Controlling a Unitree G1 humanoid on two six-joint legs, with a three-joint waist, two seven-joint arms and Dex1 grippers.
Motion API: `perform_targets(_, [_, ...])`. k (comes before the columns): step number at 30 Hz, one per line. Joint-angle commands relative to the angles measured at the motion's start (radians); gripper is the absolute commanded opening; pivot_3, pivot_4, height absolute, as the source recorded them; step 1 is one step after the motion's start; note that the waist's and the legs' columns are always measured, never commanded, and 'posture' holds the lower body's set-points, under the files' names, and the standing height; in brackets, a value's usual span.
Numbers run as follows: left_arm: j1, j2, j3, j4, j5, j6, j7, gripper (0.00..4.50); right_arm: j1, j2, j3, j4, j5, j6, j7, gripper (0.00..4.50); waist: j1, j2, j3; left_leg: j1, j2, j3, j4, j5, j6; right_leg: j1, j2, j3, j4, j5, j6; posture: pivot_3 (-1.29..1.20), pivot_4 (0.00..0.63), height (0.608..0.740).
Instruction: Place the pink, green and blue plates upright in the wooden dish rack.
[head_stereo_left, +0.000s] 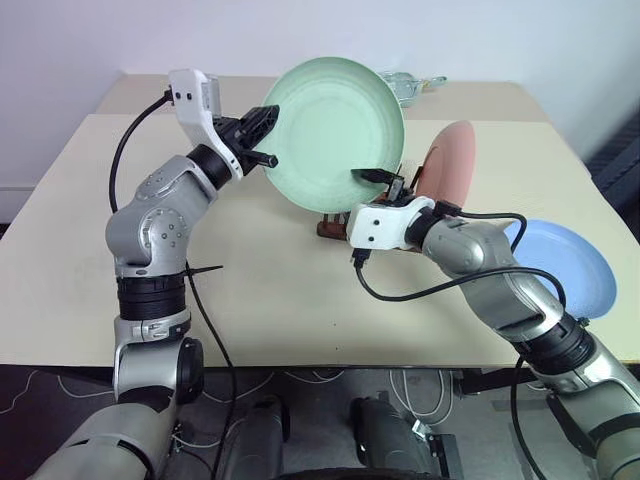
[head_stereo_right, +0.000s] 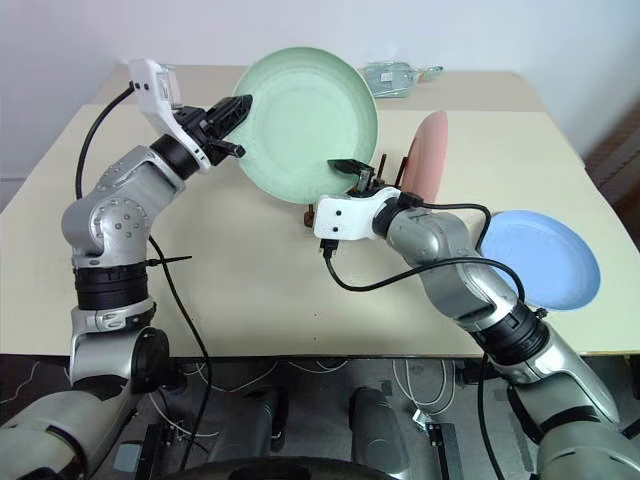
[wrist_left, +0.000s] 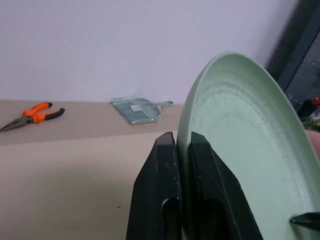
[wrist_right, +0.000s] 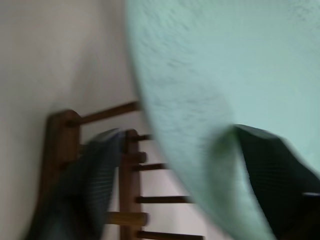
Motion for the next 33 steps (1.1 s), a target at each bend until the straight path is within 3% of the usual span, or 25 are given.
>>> perform_targets(1, [0.000, 0.005, 0.007, -0.047, -0.020, -0.010, -0.002, 0.00, -0.005, 0.022, -0.030, -0.015, -0.039, -0.029, 0.010, 1.53, -0.001, 0.000, 0.000, 0.000, 0.000, 0.000, 0.000, 0.000, 0.000, 0.000, 0.000, 0.000, 0.000, 0.000, 0.000, 0.00, 0.150, 0.732])
perform_targets(4, [0.007, 0.003, 0.017, -0.038, -0.035, -0.005, -0.002, 0.00, 0.008, 0.031, -0.040, -0.017, -0.064, -0.044, 0.021, 0.06, 0.000, 0.000, 0.000, 0.000, 0.000, 0.000, 0.000, 0.000, 0.000, 0.000, 0.000, 0.000, 0.000, 0.000, 0.000, 0.00, 0.150, 0.732])
perform_targets(7, [-0.006, -0.022, 0.056, -0.020, -0.074, 0.003, 0.020, 0.97, 0.016, 0.044, -0.049, -0.013, -0.103, -0.079, 0.009, 0.00, 0.002, 0.000, 0.000, 0.000, 0.000, -0.001, 0.001, 0.000, 0.000, 0.000, 0.000, 0.000, 0.000, 0.000, 0.000, 0.00, 0.150, 0.732])
perform_targets(10, [-0.080, -0.045, 0.125, 0.039, -0.073, -0.072, 0.102, 2.50, 0.032, 0.072, -0.067, -0.022, -0.127, -0.083, -0.012, 0.00, 0.003, 0.000, 0.000, 0.000, 0.000, -0.001, 0.001, 0.000, 0.000, 0.001, 0.000, 0.000, 0.000, 0.000, 0.000, 0.00, 0.150, 0.732])
perform_targets(14, [-0.182, -0.001, 0.227, 0.168, -0.023, -0.267, 0.168, 2.50, 0.094, 0.147, -0.157, -0.095, -0.095, -0.045, -0.069, 0.00, 0.000, -0.001, 0.000, 0.000, 0.000, -0.002, 0.001, 0.000, -0.001, 0.000, 0.001, -0.001, 0.000, 0.000, 0.001, 0.00, 0.150, 0.732])
perform_targets(18, [-0.137, 0.136, 0.101, 0.307, 0.190, -0.481, 0.065, 2.50, 0.181, 0.304, -0.293, -0.255, 0.086, 0.050, -0.079, 0.00, -0.002, 0.000, 0.000, 0.002, 0.000, -0.001, -0.003, 0.001, -0.001, 0.000, 0.001, -0.001, 0.002, 0.001, 0.001, 0.00, 0.150, 0.732])
perform_targets(23, [0.015, 0.190, -0.110, 0.428, 0.369, -0.737, -0.170, 2.50, 0.242, 0.558, -0.427, -0.436, 0.350, 0.280, -0.115, 0.00, 0.007, 0.001, 0.000, 0.002, 0.001, -0.004, -0.001, 0.001, -0.002, 0.002, 0.002, -0.003, 0.003, 0.001, 0.001, 0.00, 0.150, 0.732])
perform_targets(27, [0.159, 0.134, -0.156, 0.382, 0.277, -0.737, -0.352, 2.50, 0.286, 0.737, -0.493, -0.508, 0.496, 0.419, -0.197, 0.00, 0.002, 0.001, 0.000, 0.001, 0.001, -0.004, -0.001, 0.001, -0.002, 0.003, 0.001, -0.003, 0.001, 0.002, -0.001, 0.00, 0.150, 0.732])
perform_targets(33, [0.298, 0.144, -0.209, 0.202, 0.161, -0.570, -0.555, 2.50, 0.280, 0.787, -0.549, -0.505, 0.605, 0.491, -0.274, 0.00, -0.004, 0.002, 0.001, -0.002, 0.004, -0.003, -0.002, 0.001, -0.002, -0.005, 0.002, -0.003, 0.006, 0.003, -0.003, 0.00, 0.150, 0.732])
